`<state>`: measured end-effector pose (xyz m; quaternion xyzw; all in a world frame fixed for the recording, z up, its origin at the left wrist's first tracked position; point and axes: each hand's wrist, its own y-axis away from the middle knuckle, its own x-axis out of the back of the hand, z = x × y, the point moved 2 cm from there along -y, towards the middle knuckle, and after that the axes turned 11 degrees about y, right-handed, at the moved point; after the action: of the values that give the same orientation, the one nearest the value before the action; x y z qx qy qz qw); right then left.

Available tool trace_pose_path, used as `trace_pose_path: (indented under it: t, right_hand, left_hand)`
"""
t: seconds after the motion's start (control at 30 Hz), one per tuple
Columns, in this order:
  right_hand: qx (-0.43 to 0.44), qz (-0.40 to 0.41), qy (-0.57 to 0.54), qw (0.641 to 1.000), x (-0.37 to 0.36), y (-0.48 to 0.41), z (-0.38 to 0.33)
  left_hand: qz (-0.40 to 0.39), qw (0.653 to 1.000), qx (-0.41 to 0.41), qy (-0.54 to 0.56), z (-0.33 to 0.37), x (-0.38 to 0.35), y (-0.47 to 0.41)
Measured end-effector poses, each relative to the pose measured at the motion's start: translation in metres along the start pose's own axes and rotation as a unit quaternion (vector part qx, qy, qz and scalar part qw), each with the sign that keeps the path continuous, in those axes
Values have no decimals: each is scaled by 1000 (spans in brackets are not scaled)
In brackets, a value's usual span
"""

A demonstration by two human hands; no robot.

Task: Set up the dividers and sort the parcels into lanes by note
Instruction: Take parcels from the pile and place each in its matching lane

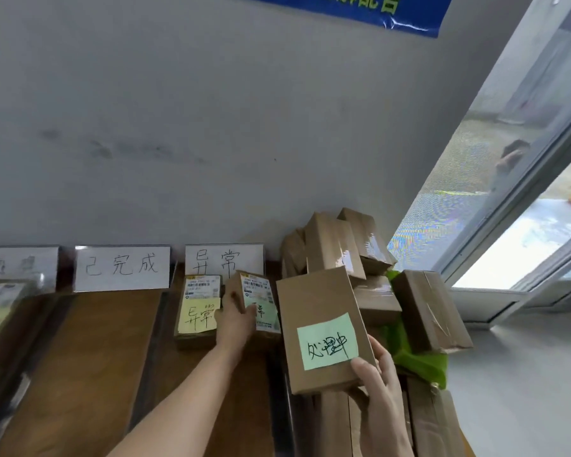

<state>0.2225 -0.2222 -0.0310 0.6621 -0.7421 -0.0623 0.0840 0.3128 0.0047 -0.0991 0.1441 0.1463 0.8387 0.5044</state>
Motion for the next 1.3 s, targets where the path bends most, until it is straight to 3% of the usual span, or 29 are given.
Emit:
trace_pose_path:
  t: [0.2,0.37,0.5,0.6,0.7,1.07,1.3]
  right_hand:
    - [-11,-5,17,1000,1,-3,5]
    - [-12,-13,30,999,0,-5,6]
    - [-9,-10,25,1000,-1,-7,8]
    - [-9,-10,24,1000,-1,-8,10]
    - [-9,-10,24,1000,-1,-9,11]
    - [-9,-21,35,999,1,-7,9]
    - [-26,-30,24,999,-2,-3,12]
  left_hand:
    - [10,991,1,-131,-2,-11,-12]
    - [-17,968,-90,-234,-18,-13,-5]
    - [-80,879,-228,-412,-31,-8,5]
    - [-140,820,-242,-500,-40,-4,5]
    - [-114,793,-244,-547,-33,-3,1]
    - [-86,773,-229,-586,-23,-5,-9]
    - [-65,807,-240,-536,-10,5,12]
